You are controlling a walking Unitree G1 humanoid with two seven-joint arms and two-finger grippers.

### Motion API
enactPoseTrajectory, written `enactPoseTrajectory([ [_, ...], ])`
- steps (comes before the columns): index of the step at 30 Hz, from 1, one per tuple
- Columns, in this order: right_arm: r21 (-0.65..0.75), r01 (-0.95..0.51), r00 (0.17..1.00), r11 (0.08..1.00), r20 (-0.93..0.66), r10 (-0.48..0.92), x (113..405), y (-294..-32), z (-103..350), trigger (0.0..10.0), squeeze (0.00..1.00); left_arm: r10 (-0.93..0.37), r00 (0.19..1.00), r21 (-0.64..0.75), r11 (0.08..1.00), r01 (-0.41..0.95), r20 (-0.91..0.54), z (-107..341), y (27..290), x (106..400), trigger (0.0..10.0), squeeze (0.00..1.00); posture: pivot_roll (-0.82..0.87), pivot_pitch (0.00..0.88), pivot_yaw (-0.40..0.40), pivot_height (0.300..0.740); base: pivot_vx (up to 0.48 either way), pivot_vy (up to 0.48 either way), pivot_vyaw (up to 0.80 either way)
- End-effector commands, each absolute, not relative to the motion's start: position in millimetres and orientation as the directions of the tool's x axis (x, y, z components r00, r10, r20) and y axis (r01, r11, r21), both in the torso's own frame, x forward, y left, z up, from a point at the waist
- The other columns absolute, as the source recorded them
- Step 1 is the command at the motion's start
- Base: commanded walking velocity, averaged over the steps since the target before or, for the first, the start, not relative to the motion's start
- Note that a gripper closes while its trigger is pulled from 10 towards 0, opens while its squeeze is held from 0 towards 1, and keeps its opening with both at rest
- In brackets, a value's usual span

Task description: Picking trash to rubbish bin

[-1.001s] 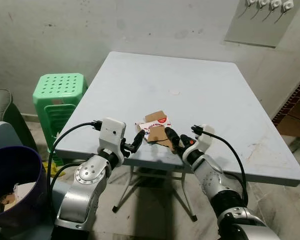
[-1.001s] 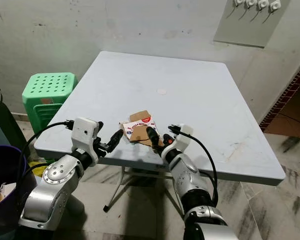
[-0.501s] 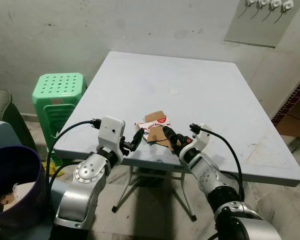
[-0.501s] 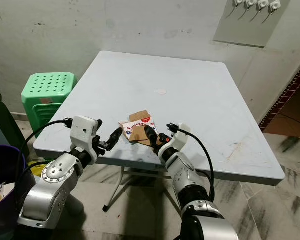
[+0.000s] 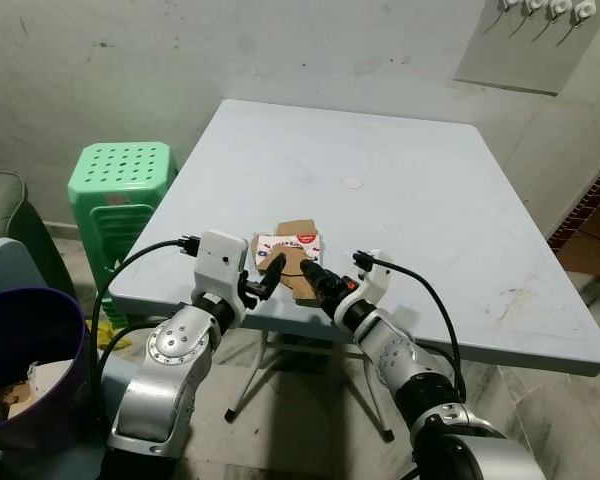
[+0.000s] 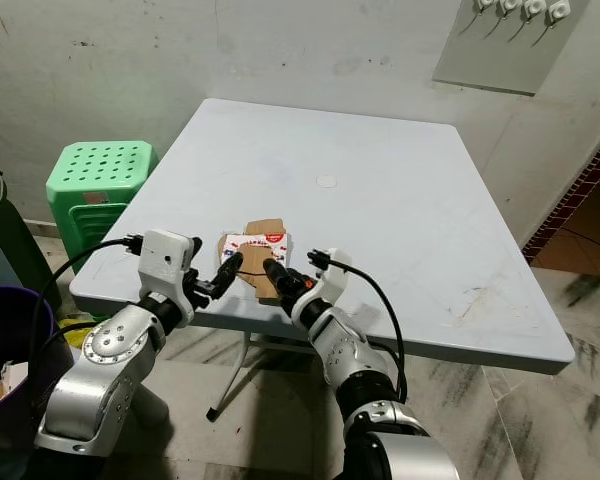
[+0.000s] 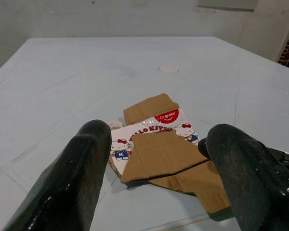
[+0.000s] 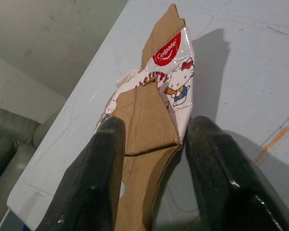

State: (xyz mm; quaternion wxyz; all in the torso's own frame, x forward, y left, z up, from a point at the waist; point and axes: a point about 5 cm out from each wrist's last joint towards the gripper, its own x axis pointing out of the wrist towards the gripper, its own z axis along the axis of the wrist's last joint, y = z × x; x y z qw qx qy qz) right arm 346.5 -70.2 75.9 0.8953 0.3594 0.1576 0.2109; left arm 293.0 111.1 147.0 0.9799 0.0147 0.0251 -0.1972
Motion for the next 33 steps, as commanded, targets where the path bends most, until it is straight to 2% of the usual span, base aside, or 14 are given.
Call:
enactPoseTrajectory([
  [1, 0.707, -0.264, 0.860, 0.656, -0.136, 0.492, 348.3, -69.7, 77.5, 0.9, 0.00, -0.390, 0.920, 0.022, 0.920, 0.391, -0.037, 152.8, 108.6, 293.6, 10.0, 0.00, 0.04, 0.029, -0.091, 0.740, 0.000, 0.000, 0.00],
  [2, 0.708, -0.264, 0.860, 0.655, -0.135, 0.493, 348.3, -69.6, 77.5, 1.1, 0.00, -0.389, 0.920, 0.022, 0.920, 0.390, -0.037, 152.8, 108.6, 293.6, 10.0, 0.00, 0.04, 0.029, -0.091, 0.740, 0.000, 0.000, 0.00],
  [3, 0.709, -0.262, 0.860, 0.655, -0.136, 0.491, 348.4, -69.9, 77.5, 0.8, 0.00, -0.389, 0.921, 0.023, 0.921, 0.390, -0.038, 153.0, 108.7, 293.5, 10.0, 0.00, 0.04, 0.030, -0.090, 0.740, 0.000, 0.000, 0.00],
  [8, 0.710, -0.259, 0.863, 0.655, -0.133, 0.486, 348.8, -70.7, 77.6, 0.7, 0.00, -0.387, 0.921, 0.025, 0.921, 0.388, -0.037, 153.2, 109.1, 293.3, 10.0, 0.00, 0.04, 0.033, -0.090, 0.740, 0.000, 0.000, 0.00],
  [9, 0.716, -0.261, 0.864, 0.648, -0.127, 0.487, 348.9, -70.8, 77.9, 0.0, 0.00, -0.386, 0.922, 0.024, 0.922, 0.387, -0.038, 153.1, 109.1, 293.2, 10.0, 0.00, 0.04, 0.032, -0.091, 0.740, 0.000, 0.000, 0.00],
  [33, 0.724, -0.274, 0.877, 0.633, -0.083, 0.474, 352.0, -75.9, 83.2, 0.0, 0.00, -0.371, 0.928, 0.027, 0.928, 0.372, -0.037, 152.9, 112.0, 293.1, 10.0, 0.00, 0.04, 0.037, -0.094, 0.740, 0.000, 0.000, 0.00],
])
